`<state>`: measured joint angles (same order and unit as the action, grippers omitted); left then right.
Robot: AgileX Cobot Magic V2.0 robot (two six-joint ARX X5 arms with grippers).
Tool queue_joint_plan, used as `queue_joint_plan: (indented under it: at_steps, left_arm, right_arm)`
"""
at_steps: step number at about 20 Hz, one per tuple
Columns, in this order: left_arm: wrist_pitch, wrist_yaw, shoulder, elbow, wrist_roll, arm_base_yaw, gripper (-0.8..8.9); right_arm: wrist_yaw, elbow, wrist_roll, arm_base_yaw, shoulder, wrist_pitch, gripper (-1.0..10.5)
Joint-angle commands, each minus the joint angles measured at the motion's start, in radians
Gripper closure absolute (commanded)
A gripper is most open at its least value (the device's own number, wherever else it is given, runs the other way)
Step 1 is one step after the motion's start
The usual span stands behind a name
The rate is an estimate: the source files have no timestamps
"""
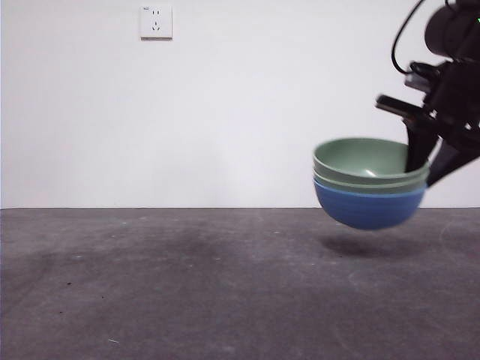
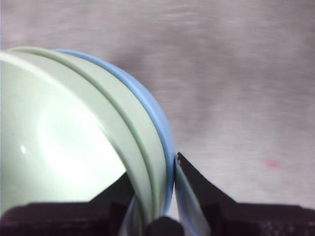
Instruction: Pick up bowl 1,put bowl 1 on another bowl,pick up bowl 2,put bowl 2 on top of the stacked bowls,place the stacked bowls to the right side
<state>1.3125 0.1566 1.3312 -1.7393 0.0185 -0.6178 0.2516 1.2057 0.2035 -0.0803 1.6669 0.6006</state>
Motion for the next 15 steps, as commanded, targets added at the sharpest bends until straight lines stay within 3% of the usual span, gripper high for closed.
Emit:
queue_joint_plan:
  at_steps: [1,12,15]
  left_arm:
    - [-0.002,0.002,-0.001,0.003,0.008,-0.003,5.62]
    - [-0.002,0.002,-0.001,0.003,0.008,-0.003,5.62]
    - [-0.003,0.002,-0.001,0.003,0.008,-0.003,5.62]
  right_arm:
    - [0.002,-0.006,-0.019,0.031,0.041,-0.010,9.6]
    - [0.004,-0.006,-0.059,0.081,0.152,0.015,9.6]
    - [0.004,-0.006,-0.060,0.081,0.154,0.006,8.2]
